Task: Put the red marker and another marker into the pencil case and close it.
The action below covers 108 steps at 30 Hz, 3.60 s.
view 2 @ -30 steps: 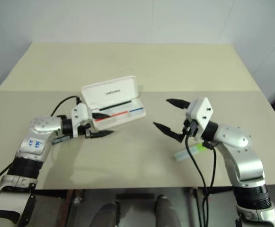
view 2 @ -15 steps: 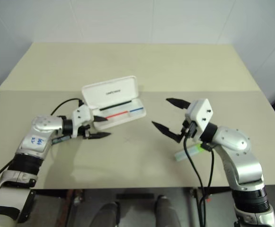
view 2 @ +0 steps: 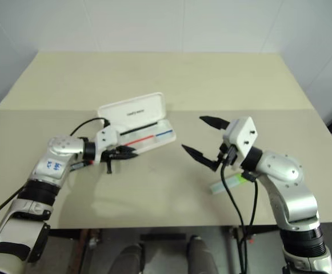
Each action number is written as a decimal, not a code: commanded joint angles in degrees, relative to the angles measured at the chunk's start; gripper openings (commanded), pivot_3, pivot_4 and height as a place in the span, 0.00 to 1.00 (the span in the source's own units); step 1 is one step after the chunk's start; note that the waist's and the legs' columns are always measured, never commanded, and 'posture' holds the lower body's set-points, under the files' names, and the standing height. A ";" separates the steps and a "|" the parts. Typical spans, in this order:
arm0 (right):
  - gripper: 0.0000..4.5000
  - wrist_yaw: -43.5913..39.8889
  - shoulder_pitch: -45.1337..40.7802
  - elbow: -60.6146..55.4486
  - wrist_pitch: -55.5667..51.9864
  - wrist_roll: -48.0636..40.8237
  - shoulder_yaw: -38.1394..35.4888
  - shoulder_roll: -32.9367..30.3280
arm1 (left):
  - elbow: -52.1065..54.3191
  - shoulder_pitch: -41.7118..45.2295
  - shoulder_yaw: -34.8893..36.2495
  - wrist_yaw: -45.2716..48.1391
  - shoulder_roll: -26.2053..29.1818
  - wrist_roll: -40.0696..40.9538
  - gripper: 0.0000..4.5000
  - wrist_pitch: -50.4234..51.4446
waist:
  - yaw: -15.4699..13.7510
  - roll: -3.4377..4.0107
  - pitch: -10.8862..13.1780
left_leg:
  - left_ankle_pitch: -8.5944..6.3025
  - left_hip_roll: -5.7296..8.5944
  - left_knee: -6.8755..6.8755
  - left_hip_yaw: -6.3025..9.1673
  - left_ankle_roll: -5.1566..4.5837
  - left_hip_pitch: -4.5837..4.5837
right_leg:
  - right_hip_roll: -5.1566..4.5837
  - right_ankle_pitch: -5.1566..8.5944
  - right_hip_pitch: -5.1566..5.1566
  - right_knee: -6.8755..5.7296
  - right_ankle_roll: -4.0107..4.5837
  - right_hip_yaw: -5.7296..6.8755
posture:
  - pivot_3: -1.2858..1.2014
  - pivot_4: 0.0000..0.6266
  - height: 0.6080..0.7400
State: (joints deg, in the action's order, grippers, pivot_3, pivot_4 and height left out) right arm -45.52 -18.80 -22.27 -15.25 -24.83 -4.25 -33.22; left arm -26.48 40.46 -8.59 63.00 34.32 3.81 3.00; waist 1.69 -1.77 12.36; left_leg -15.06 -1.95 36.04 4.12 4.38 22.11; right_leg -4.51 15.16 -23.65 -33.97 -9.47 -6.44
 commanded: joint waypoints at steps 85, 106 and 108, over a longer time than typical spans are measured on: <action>1.00 -11.47 1.09 6.11 1.40 -3.83 1.27 -5.25 | 45.05 -38.88 31.71 -4.10 10.78 23.70 1.00 14.20 | 0.20 0.00 0.00 | 0.05 -0.02 0.10 -0.01 -0.10 -0.07 | -0.01 0.26 0.08 0.00 0.55 -0.04 | 0.52 0.24 1.00; 1.00 -8.74 2.96 2.88 0.11 -3.43 -0.24 -4.79 | 6.28 -24.30 26.27 -2.72 19.38 12.84 1.00 6.72 | 0.13 -0.04 -0.02 | 0.05 -0.04 -0.02 -0.05 -0.08 -0.09 | 0.00 0.07 0.01 -0.04 0.38 0.00 | 0.52 0.24 1.00; 1.00 -8.12 3.63 1.92 -0.18 -3.63 -0.78 -5.04 | 2.44 -21.16 22.81 1.02 20.24 11.77 1.00 7.02 | 0.13 -0.04 -0.02 | 0.05 -0.04 -0.07 -0.04 -0.09 -0.05 | 0.01 0.04 -0.06 -0.05 0.32 0.02 | 0.52 0.24 1.00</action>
State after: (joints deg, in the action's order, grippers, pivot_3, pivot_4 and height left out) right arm -54.38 -15.28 -17.65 -15.36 -27.70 -3.20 -37.92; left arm -22.50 17.94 15.25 61.65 52.93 16.40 10.03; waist 1.82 -1.80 12.34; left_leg -15.01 -1.99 35.97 4.07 4.29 22.06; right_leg -4.50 15.21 -23.70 -34.02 -9.15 -6.41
